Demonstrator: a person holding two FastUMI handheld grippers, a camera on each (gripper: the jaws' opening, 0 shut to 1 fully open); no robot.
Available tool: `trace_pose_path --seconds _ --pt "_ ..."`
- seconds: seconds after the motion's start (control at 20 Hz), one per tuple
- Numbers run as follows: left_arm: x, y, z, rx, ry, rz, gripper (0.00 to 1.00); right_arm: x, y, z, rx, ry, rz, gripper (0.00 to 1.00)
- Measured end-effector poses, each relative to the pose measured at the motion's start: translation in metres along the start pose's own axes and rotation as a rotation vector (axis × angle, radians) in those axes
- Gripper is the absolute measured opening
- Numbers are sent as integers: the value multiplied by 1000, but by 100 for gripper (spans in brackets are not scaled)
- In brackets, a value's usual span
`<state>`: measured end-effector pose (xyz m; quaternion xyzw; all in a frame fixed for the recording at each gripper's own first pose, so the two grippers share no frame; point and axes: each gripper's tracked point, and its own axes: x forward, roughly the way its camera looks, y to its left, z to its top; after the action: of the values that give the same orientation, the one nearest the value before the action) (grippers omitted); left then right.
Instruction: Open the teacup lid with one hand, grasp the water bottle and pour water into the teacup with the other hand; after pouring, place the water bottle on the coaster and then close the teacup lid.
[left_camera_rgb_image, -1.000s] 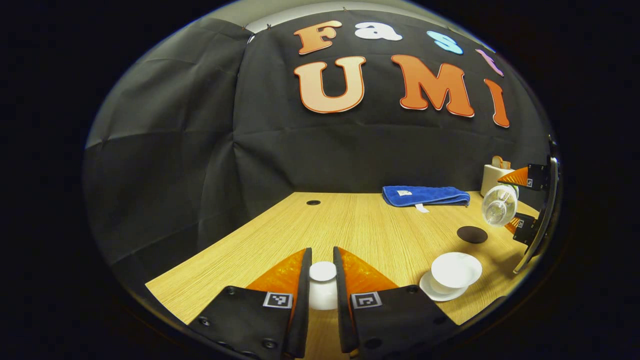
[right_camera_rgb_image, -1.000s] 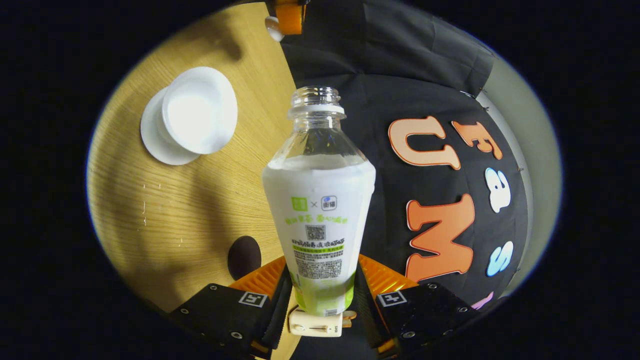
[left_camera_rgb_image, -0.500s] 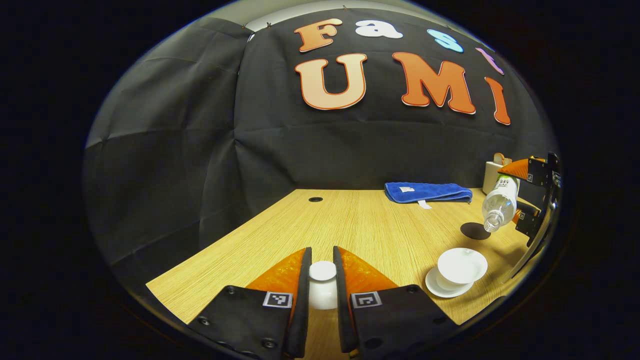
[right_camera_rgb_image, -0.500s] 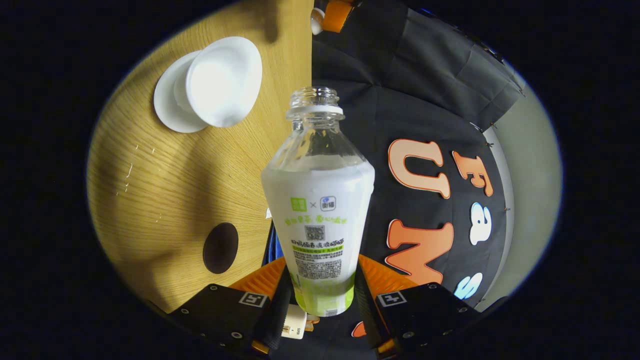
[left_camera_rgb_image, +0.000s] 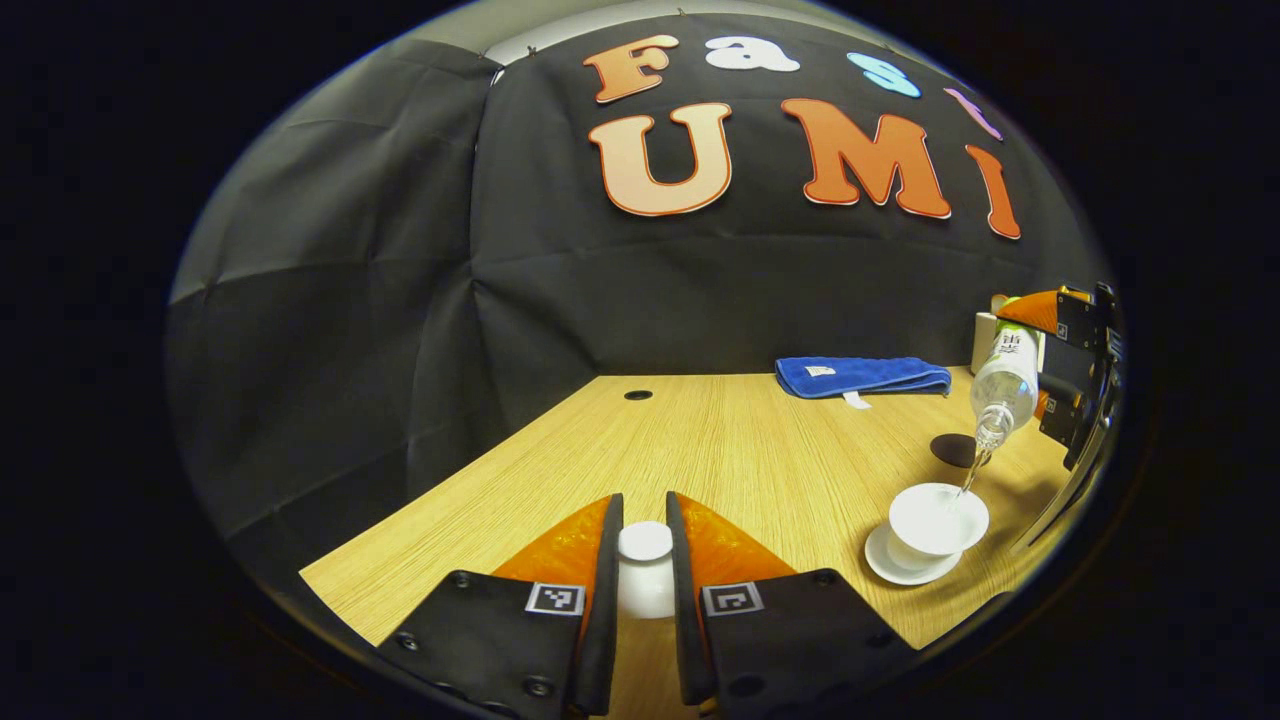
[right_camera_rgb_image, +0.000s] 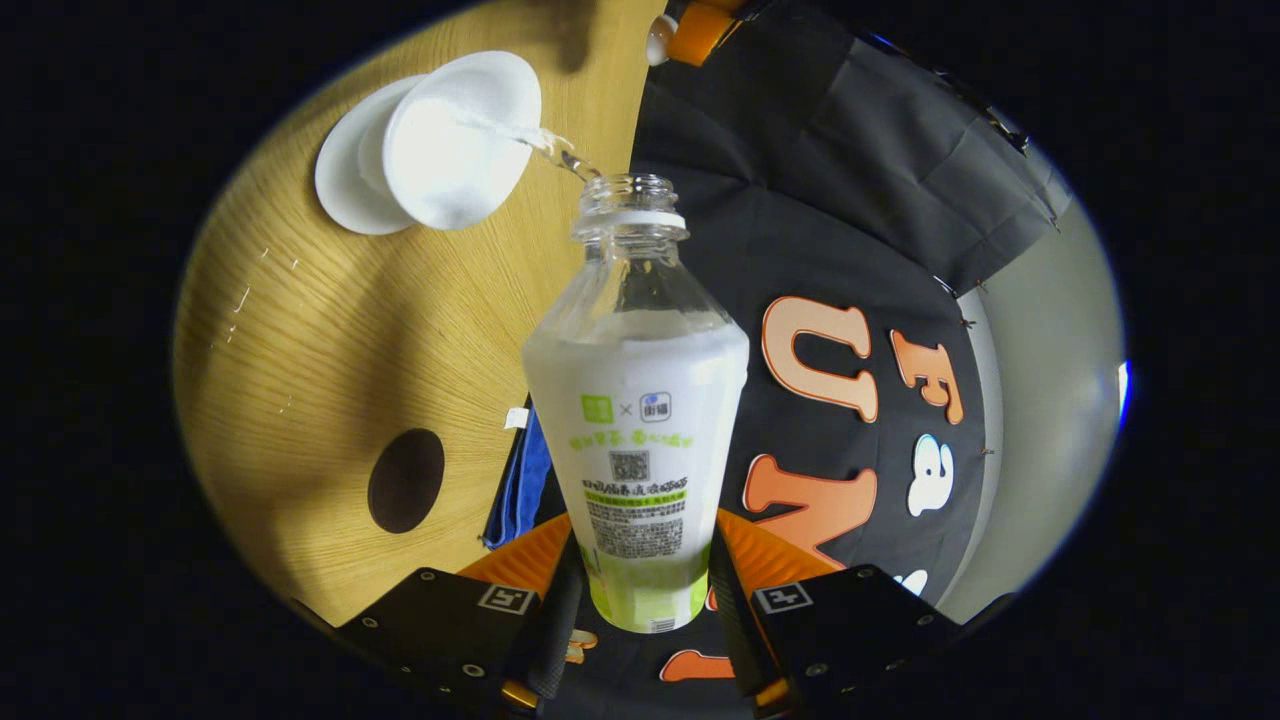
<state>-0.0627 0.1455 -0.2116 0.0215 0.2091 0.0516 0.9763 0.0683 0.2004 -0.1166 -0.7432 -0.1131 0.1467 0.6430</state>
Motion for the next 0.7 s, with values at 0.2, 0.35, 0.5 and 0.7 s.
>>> trace_pose_path --seconds 0.2,0.35,0.5,0.7 --pt "-1 0 0 -3 -6 -1 29 1 -13 -1 -40 -8 -30 65" --pt "-1 2 1 -12 -8 -5 29 4 -20 -1 -65 -16 -45 65" --pt "0 3 -2 -12 -8 0 27 5 -29 -2 -108 -26 -62 65" --pt "-1 3 -1 -16 -12 -6 29 5 -34 -2 -147 -36 -77 65"
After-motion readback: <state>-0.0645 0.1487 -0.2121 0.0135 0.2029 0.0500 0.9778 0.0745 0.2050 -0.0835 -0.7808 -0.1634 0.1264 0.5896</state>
